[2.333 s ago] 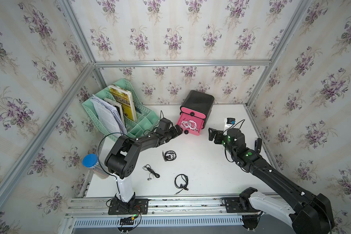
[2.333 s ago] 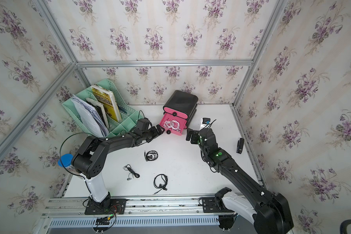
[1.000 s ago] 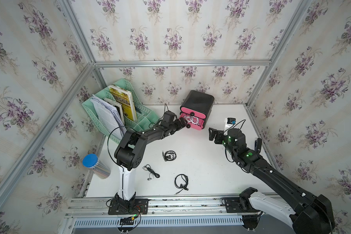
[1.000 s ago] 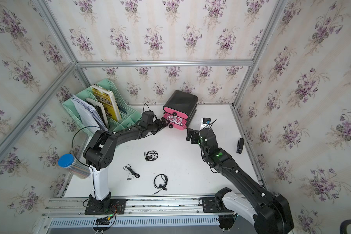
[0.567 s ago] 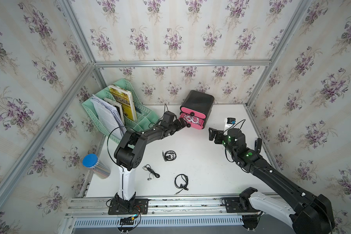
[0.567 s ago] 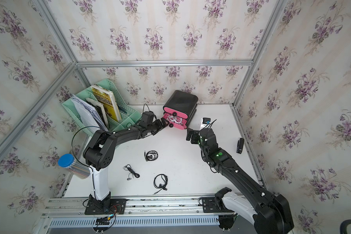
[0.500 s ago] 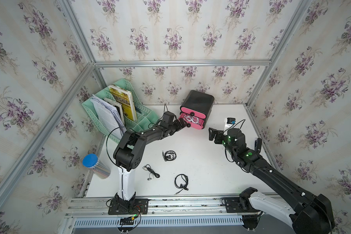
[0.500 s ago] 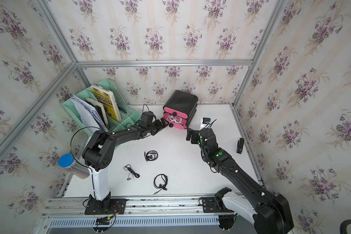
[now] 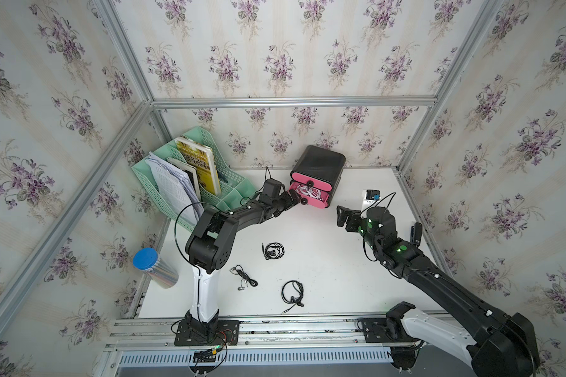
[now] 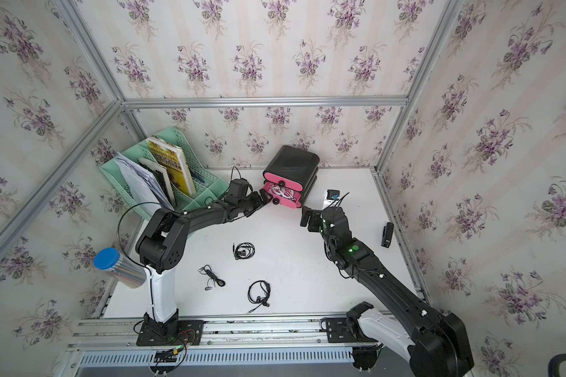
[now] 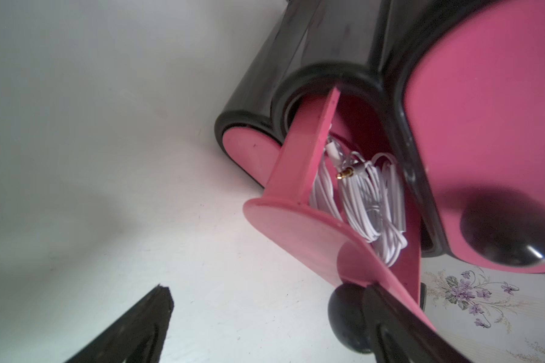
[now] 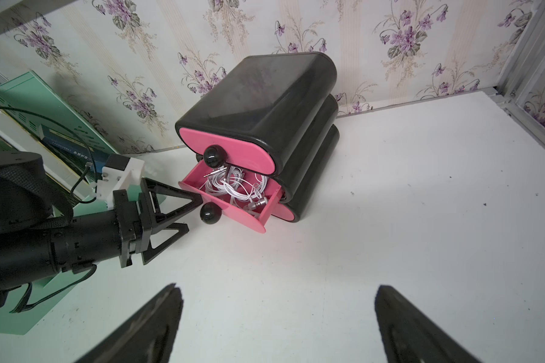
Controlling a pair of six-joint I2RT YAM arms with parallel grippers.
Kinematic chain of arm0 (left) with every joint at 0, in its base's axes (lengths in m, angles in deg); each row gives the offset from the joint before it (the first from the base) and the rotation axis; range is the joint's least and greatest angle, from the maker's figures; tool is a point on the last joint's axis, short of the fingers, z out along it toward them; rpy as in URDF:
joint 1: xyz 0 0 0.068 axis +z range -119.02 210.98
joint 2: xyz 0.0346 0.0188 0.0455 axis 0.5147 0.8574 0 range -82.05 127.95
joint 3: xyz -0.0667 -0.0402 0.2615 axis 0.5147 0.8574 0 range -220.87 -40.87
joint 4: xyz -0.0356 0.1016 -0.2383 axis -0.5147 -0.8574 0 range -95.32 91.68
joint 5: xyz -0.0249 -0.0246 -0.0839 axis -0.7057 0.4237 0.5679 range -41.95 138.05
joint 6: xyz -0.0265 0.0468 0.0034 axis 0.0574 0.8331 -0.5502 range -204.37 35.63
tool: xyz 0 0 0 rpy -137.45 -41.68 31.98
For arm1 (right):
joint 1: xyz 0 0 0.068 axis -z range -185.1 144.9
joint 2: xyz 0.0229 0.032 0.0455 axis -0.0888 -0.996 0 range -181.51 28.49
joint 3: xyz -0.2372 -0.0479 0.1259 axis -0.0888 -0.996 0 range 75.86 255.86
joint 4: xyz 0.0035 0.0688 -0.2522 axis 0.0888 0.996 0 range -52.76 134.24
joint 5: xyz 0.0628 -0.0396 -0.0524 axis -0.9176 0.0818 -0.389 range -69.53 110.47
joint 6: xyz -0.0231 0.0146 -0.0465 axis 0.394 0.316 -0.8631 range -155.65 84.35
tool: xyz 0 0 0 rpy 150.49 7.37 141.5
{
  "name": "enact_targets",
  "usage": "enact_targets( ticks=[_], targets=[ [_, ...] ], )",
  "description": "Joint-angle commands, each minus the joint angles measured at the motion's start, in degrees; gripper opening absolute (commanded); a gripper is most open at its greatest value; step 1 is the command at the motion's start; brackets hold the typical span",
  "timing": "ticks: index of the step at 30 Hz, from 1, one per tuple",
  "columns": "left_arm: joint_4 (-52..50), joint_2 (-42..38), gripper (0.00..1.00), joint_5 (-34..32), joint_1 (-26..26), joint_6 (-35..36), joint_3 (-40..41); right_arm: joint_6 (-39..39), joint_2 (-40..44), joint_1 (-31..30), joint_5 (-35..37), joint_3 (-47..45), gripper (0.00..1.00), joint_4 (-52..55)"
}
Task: Place the wired earphones into the drawer by color
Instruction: Close the drawer in the storage box.
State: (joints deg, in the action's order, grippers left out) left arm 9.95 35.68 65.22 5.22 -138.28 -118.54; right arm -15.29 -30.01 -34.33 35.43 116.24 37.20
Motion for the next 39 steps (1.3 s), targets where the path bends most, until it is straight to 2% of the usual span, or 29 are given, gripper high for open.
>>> enact_targets(
  ticks=[1, 21, 39],
  targets=[
    [-0.60, 0.63, 0.99, 0.06, 0.07, 1.04, -1.32, -0.59, 0.25, -0.02, 0.71, 0.23, 1.00, -0.15],
    [-2.91, 7.21, 0.99, 0.78, 0.19, 1.44, -10.53, -0.71, 1.26, -0.03, 1.30, 0.24, 1.00, 0.43],
    [3.73, 11.53, 0.99, 1.07, 0.19, -3.19, -13.96, -0.90, 1.01, 0.06, 1.20, 0.55, 1.00, 0.30]
  ],
)
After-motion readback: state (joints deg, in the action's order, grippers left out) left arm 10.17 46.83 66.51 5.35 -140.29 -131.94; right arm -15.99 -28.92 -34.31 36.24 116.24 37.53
